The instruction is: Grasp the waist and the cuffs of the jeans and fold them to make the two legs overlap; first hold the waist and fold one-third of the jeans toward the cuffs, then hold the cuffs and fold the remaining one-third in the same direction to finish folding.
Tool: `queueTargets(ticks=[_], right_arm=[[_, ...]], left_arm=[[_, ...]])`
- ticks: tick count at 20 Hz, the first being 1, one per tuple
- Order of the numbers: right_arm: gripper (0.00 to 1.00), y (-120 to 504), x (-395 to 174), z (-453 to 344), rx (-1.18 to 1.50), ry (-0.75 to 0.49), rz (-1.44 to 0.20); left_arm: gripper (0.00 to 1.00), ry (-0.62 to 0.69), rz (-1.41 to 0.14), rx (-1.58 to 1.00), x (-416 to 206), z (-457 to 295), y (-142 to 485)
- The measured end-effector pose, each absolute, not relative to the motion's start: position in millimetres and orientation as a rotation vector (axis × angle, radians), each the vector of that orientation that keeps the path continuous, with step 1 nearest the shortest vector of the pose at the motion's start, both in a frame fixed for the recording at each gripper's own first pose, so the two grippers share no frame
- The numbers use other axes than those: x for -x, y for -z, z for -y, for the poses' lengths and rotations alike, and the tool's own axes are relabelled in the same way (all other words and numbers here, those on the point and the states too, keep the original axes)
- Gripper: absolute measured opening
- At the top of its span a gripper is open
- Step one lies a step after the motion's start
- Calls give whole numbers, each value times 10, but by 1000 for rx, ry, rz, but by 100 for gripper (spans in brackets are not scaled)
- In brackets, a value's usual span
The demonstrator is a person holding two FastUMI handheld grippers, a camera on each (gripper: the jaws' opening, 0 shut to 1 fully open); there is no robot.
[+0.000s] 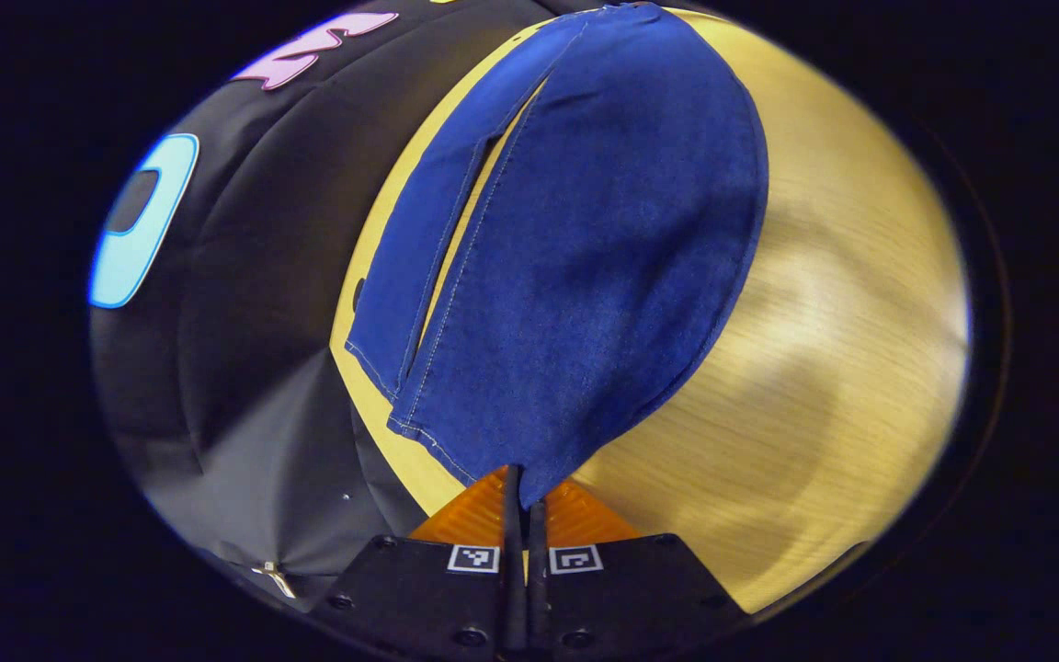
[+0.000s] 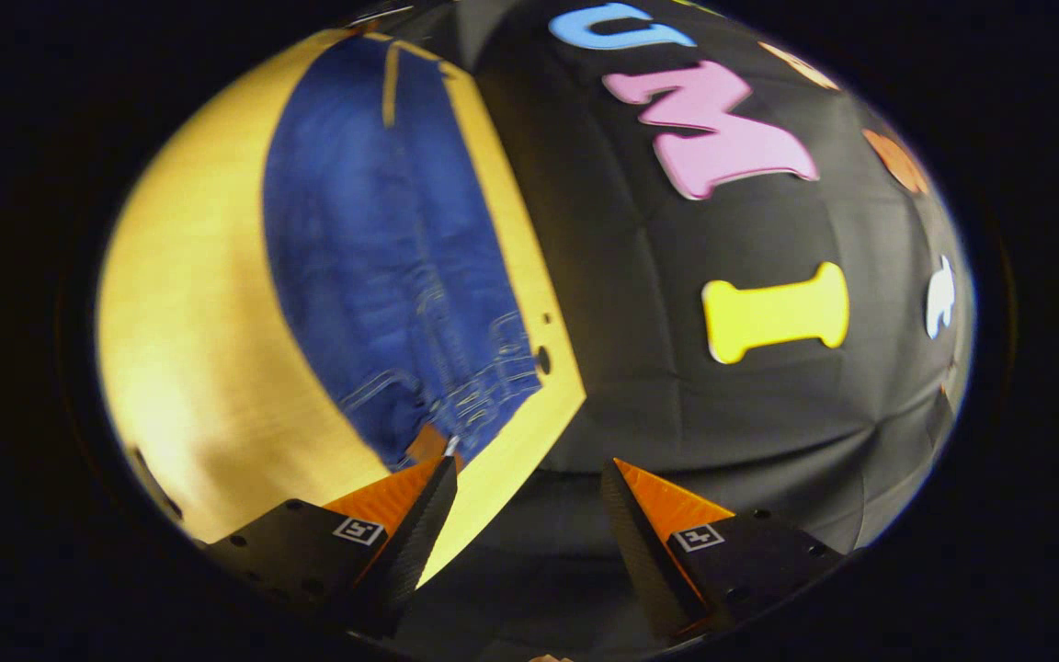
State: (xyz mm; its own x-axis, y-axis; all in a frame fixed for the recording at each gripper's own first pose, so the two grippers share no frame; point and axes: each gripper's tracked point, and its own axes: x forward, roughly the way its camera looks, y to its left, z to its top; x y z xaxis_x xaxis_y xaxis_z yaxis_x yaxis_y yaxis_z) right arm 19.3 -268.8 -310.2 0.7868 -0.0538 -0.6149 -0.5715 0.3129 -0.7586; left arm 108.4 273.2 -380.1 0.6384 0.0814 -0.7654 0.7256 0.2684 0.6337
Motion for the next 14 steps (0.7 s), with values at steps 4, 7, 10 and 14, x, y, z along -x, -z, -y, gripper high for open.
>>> queueTargets(ticks=[4, 7, 10, 14], right_arm=[[98, 3772, -84, 2784, 1330, -549, -735], [97, 3890, -174, 2844, 1382, -557, -726], [95, 3941, -432, 2735, 1413, -538, -661], [91, 4074, -678, 2620, 1483, -529, -605]], left_arm=[[5, 504, -809, -1249, -1089, -2724, 3793], [6, 509, -812, -1251, -1076, -2736, 3799], [5, 497, -807, -1249, -1083, -2718, 3797], [5, 475, -800, -1252, -1096, -2722, 3792]])
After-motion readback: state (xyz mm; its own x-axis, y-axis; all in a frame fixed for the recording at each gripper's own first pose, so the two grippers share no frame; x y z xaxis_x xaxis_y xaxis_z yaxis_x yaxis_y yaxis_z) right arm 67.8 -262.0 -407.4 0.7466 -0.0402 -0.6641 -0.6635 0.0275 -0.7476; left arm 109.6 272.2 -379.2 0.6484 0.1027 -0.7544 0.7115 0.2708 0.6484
